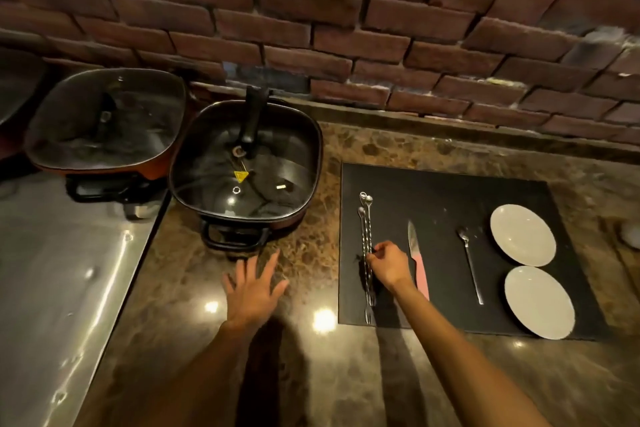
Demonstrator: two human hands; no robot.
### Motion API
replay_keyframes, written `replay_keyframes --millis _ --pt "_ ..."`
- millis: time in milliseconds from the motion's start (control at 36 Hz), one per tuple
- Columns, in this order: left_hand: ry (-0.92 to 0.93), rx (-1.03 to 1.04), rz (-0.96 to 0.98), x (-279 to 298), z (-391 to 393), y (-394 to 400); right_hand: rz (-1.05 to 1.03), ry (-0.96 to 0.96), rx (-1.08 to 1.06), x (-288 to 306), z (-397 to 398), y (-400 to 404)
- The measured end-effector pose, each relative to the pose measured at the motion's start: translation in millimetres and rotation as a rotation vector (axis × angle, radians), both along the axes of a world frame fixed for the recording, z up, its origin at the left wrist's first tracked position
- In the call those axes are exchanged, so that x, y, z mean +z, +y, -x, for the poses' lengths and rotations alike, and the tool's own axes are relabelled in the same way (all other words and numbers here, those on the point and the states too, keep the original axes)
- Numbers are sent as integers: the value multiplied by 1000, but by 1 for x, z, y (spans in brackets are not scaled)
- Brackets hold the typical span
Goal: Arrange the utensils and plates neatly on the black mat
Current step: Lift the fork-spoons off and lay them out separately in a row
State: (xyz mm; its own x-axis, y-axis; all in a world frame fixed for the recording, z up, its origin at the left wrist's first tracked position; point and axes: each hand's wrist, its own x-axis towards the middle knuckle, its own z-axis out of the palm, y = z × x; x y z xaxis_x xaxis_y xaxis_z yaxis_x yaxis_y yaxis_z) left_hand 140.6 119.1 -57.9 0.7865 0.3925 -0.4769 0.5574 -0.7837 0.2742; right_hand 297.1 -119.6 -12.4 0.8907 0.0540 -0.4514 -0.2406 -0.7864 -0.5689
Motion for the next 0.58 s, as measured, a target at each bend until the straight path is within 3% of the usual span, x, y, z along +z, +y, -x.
replay_keyframes --millis 194,583 --pt "39 -46 -134 -13 -11 2 183 130 45 -7 -35 18" --pt "73 -59 -105 -13 -11 1 315 63 79 -7 -29 28"
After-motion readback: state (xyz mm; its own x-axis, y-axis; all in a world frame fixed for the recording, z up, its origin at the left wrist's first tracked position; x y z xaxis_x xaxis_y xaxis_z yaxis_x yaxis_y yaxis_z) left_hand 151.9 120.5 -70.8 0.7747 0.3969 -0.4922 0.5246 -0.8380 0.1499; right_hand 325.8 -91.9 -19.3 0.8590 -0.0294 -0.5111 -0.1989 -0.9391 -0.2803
